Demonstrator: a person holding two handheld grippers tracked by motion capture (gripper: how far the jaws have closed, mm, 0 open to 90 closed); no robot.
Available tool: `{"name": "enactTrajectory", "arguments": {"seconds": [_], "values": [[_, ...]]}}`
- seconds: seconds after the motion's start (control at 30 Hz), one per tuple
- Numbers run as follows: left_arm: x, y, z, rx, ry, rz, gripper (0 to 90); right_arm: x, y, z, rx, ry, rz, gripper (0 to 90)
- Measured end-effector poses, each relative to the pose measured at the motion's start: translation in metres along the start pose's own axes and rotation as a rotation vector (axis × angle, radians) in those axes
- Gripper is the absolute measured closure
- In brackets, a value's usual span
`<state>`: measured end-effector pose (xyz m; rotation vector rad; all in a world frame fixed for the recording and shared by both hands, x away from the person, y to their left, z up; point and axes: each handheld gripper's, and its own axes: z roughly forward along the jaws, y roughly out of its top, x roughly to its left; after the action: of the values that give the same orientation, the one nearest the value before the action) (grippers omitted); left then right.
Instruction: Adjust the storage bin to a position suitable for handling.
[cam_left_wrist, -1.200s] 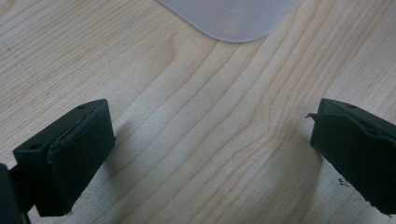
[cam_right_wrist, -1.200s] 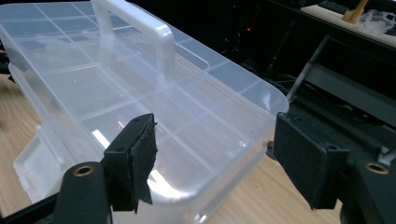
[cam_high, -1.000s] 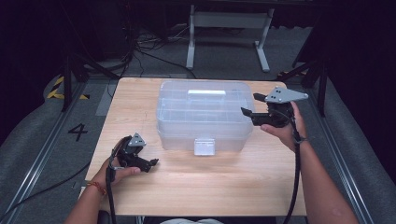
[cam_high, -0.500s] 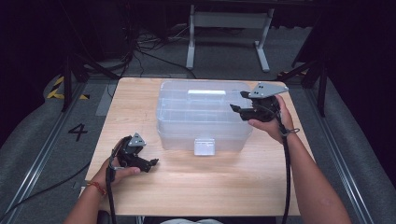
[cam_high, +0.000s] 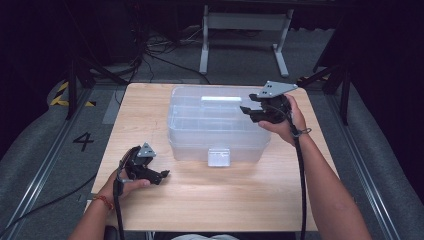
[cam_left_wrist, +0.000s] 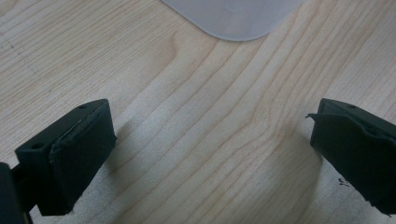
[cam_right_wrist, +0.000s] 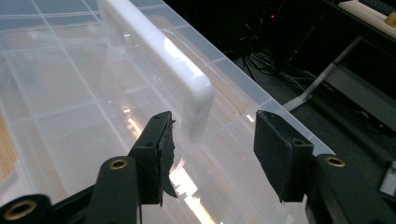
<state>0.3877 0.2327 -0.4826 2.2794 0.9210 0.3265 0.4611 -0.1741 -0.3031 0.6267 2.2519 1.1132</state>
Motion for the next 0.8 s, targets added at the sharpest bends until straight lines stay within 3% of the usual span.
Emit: {"name": "enactTrajectory", "arguments": {"seconds": [0.33, 0.53, 0.8], "values": [[0.000, 0.000, 0.000, -0.001, -0.003, -0.001, 0.4, 0.001, 0.011, 0.013, 0.025, 0.011, -0.020, 59.1], [0.000, 0.000, 0.000, 0.001, -0.006, 0.001, 0.4, 0.002, 0.015, 0.019, 0.054, 0.014, -0.039, 60.3], [0.000, 0.000, 0.000, 0.001, -0.005, 0.000, 0.4, 0.007, 0.018, 0.025, 0.072, 0.013, -0.051, 70.7]]}}
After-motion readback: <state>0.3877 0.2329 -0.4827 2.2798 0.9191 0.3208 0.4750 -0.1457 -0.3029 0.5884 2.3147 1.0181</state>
